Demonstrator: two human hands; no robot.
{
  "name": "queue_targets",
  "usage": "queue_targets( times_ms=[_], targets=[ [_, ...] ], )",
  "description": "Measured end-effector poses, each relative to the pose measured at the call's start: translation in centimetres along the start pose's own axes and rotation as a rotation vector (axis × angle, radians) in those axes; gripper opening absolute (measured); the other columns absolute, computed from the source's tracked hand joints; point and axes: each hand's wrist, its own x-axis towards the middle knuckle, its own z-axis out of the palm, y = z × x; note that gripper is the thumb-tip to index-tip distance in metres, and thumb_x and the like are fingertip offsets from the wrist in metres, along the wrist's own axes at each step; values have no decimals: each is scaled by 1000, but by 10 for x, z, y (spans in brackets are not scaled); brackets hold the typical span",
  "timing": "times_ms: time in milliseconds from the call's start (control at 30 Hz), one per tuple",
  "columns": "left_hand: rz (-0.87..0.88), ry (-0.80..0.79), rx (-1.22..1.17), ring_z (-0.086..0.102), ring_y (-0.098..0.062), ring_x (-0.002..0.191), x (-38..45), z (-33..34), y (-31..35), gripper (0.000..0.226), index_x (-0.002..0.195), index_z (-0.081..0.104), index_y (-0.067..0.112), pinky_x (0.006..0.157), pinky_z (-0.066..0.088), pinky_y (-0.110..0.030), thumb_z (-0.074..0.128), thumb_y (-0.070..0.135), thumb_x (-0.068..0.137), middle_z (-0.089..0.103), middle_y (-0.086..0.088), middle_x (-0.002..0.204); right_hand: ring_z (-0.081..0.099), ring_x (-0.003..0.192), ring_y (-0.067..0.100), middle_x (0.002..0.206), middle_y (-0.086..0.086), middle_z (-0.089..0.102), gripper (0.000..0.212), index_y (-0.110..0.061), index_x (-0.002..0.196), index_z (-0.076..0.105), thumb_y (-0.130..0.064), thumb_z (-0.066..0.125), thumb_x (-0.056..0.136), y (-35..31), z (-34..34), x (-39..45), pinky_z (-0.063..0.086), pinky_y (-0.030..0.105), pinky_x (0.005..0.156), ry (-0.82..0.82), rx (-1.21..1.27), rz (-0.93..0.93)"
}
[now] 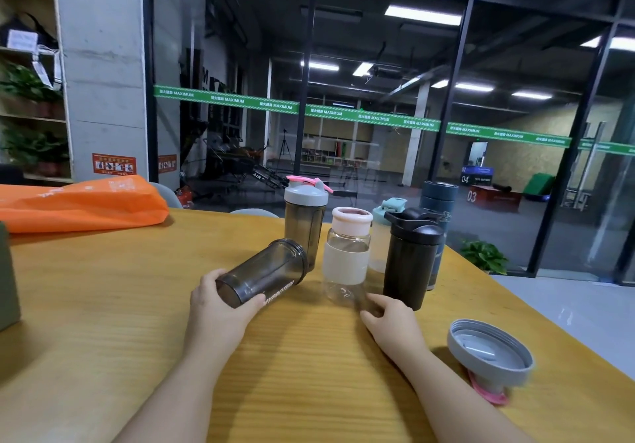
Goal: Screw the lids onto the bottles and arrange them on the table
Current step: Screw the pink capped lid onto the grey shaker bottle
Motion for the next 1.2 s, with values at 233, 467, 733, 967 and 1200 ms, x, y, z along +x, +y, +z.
queue_targets(
  times_ms=[233,467,733,967,1200],
  targets=[
    [-83,-38,-293,55,-21,103,-15,-12,4,61,126,45,25,84,41,-32,79,29,75,58,0,117,51,82,0,125,-3,62,39,-25,131,57,-23,58,92,5,-6,-22,39,17,78,34,83,-58],
    [-129,-191,-489,64,-22,104,-34,-19,13,67,114,56,25,96,49,-47,83,46,56,68,0,109,60,97,8,98,-10,67,20,-21,107,69,-13,59,92,9,-18,-49,41,15,79,289,219,-205],
    [-206,-271,-612,64,-25,101,-56,2,26,44,113,57,21,97,49,-50,76,35,76,68,-8,110,60,88,12,91,-8,64,21,-11,97,70,5,65,83,16,-27,-60,47,21,80,617,152,-442],
    [-259,-403,-659,65,-26,99,-73,25,40,37,114,58,18,89,52,-42,71,29,81,68,-10,108,52,99,13,97,3,68,20,-6,101,70,-10,71,81,30,-45,-68,38,18,91,864,-19,-582],
    [-214,-516,-660,69,-16,85,-69,24,37,50,115,60,12,80,52,-35,80,23,71,72,-8,102,47,118,27,119,10,63,53,-9,113,66,-48,59,78,66,-63,-66,36,38,102,878,-143,-390]
  ],
)
